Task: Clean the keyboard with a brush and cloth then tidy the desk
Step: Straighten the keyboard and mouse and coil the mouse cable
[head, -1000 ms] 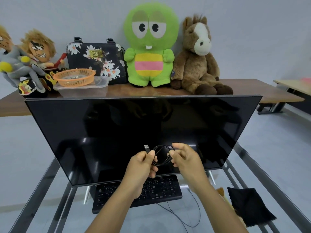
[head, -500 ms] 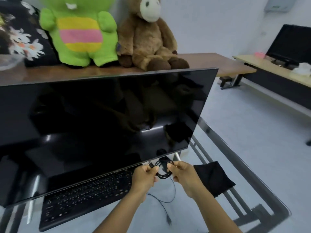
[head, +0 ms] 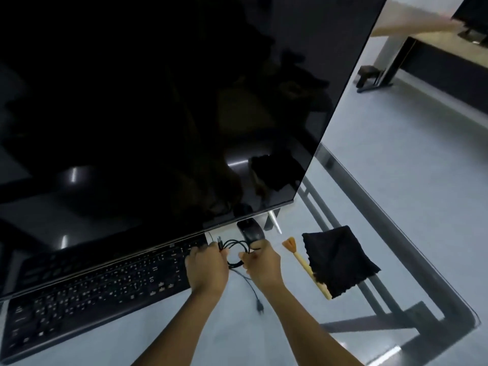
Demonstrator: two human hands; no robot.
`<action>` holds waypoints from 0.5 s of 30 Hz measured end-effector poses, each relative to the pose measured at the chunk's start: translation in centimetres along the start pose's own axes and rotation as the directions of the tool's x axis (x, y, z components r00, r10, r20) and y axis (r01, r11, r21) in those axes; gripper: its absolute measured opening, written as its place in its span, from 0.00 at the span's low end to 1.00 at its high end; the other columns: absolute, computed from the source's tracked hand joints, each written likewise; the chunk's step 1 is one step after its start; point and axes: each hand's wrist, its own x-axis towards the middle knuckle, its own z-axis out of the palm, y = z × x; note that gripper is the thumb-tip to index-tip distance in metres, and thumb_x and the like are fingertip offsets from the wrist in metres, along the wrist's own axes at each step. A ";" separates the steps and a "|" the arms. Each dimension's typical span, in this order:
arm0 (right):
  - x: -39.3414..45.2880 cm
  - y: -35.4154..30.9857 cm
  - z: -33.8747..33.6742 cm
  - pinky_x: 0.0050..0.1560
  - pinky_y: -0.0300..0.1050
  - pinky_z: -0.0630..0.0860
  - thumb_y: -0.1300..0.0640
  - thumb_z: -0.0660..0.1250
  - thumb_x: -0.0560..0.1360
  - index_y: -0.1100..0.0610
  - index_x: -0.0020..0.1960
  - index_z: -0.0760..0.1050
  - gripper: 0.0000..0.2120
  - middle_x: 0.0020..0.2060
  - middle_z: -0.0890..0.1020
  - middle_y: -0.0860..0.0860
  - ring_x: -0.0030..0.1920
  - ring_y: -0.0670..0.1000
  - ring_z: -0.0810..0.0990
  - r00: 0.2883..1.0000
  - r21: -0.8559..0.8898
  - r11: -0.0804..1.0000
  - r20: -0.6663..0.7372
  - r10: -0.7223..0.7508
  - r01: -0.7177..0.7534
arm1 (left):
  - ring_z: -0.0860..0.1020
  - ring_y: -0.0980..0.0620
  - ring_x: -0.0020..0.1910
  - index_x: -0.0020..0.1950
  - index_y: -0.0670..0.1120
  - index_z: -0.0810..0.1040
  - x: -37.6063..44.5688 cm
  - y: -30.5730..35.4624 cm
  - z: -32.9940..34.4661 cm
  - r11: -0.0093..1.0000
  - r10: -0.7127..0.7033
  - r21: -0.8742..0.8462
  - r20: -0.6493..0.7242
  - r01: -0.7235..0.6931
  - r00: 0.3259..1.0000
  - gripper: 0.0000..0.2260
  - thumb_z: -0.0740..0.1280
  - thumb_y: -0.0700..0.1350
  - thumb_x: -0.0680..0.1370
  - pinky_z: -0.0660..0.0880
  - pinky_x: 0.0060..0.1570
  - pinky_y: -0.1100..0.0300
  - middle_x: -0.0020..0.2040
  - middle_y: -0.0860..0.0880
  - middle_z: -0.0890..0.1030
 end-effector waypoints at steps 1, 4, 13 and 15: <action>0.2 -0.1 0.2 0.39 0.45 0.78 0.59 0.72 0.73 0.55 0.48 0.68 0.12 0.36 0.80 0.53 0.35 0.50 0.79 1.000 0.017 1.000 -0.009 -0.008 0.009 | 0.77 0.49 0.50 0.51 0.47 0.79 0.1 -0.1 0.2 1.000 0.003 0.017 -0.023 -0.003 1.000 0.15 0.61 0.56 0.80 0.68 0.46 0.57 0.46 0.50 0.83; 0.7 0.0 0.7 0.33 0.35 0.73 0.59 0.71 0.74 0.55 0.45 0.69 0.10 0.38 0.81 0.55 0.36 0.51 0.79 0.997 -0.051 0.997 -0.053 -0.062 0.059 | 0.79 0.49 0.46 0.51 0.45 0.78 0.3 -0.5 0.5 1.000 -0.004 -0.023 -0.053 0.003 0.999 0.15 0.69 0.56 0.75 0.69 0.47 0.57 0.42 0.50 0.84; -0.1 1.4 1.2 0.42 0.26 0.69 0.61 0.73 0.73 0.58 0.57 0.78 0.13 0.55 0.73 0.51 0.40 0.44 0.75 0.898 -0.376 0.848 -0.083 -0.431 0.373 | 0.74 0.47 0.33 0.35 0.45 0.76 -0.3 -2.0 2.1 0.976 0.216 0.033 -0.192 -0.214 0.957 0.13 0.79 0.49 0.65 0.71 0.35 0.52 0.31 0.50 0.76; -0.2 1.8 1.4 0.42 0.21 0.70 0.67 0.76 0.68 0.60 0.52 0.81 0.13 0.49 0.77 0.54 0.38 0.43 0.76 0.844 -0.428 0.763 0.002 -0.536 0.485 | 0.74 0.46 0.35 0.36 0.46 0.79 -0.8 -2.3 2.5 0.959 0.285 0.077 -0.236 -0.274 0.929 0.09 0.79 0.45 0.66 0.71 0.35 0.52 0.34 0.49 0.78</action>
